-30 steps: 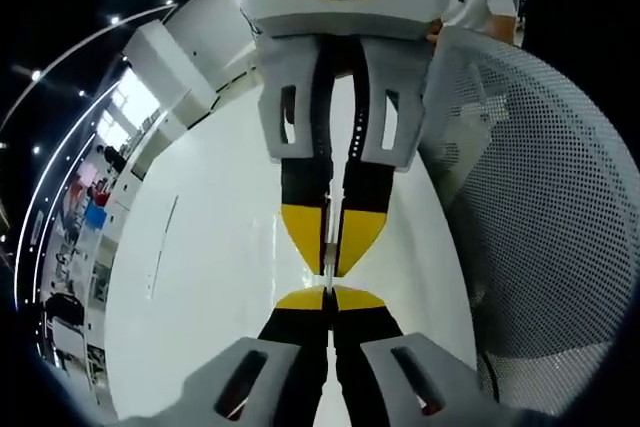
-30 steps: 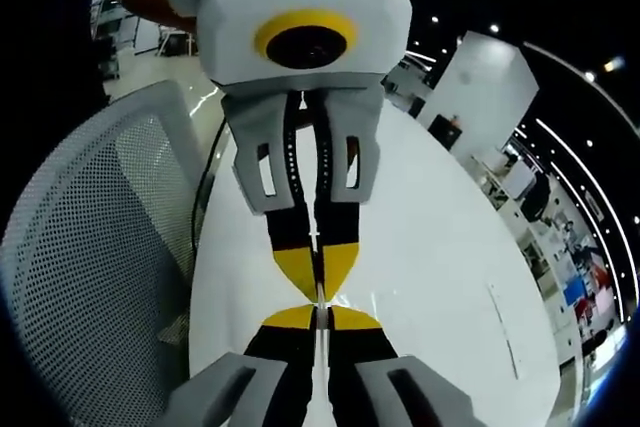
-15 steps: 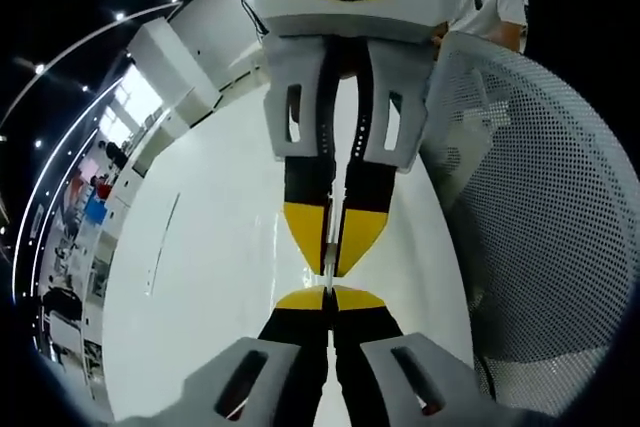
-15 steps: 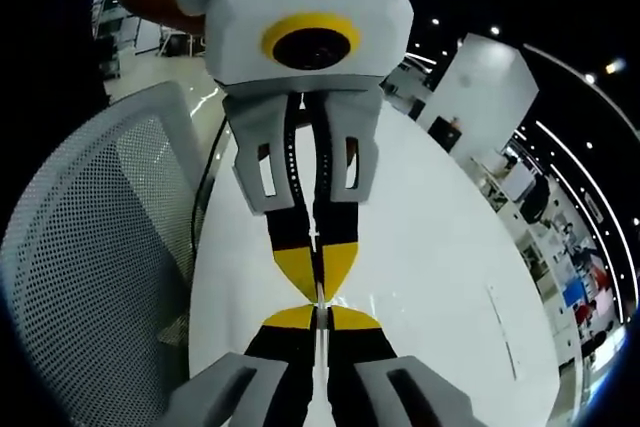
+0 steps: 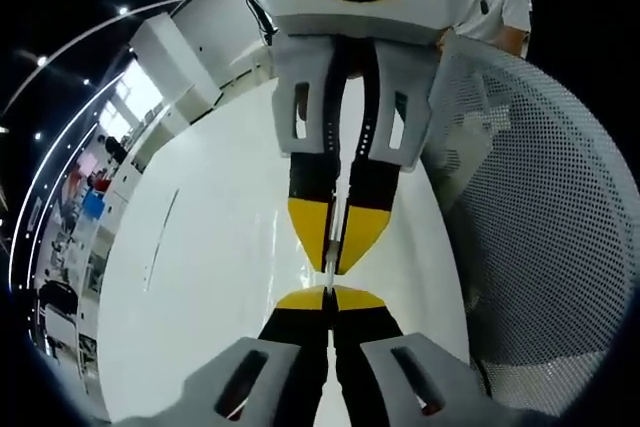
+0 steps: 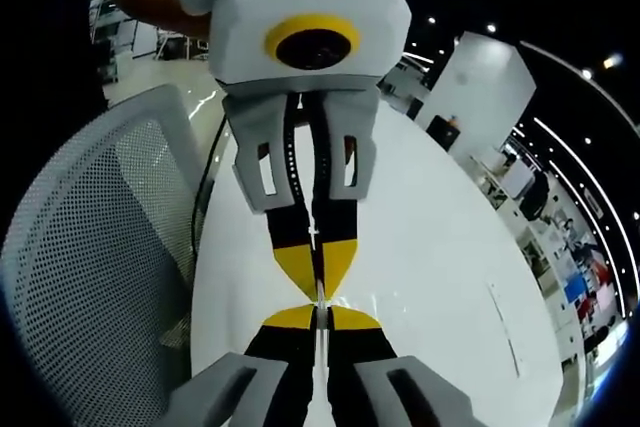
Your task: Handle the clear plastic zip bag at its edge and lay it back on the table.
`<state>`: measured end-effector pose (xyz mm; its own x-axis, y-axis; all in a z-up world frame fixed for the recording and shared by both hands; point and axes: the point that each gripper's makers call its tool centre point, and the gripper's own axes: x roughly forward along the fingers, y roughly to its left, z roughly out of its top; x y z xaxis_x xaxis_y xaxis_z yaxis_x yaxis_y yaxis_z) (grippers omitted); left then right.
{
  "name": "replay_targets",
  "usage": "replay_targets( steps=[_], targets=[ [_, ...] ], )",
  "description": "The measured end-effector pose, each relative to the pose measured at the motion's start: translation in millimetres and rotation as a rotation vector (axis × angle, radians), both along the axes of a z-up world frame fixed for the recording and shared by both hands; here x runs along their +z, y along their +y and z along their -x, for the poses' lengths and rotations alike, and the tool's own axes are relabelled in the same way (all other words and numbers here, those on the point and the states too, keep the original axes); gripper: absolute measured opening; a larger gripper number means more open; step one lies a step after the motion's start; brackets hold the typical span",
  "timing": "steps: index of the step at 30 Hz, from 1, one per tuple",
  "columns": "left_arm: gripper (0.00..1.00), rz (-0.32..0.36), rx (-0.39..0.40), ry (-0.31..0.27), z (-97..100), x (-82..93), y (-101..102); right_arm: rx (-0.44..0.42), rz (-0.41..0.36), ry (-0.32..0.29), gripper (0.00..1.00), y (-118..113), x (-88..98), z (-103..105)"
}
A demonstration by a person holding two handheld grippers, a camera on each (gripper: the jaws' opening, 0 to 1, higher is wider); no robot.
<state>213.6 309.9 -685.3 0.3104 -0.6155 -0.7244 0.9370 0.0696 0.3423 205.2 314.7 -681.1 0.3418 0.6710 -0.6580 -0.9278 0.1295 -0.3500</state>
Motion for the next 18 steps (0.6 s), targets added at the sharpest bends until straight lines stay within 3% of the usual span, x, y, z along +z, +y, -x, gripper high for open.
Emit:
replay_targets(
  steps=[18],
  targets=[
    [0.00, -0.010, -0.004, 0.021, 3.4, -4.0, 0.0, -0.011, -0.008, 0.016, 0.00, -4.4, -3.2, 4.0]
  ],
)
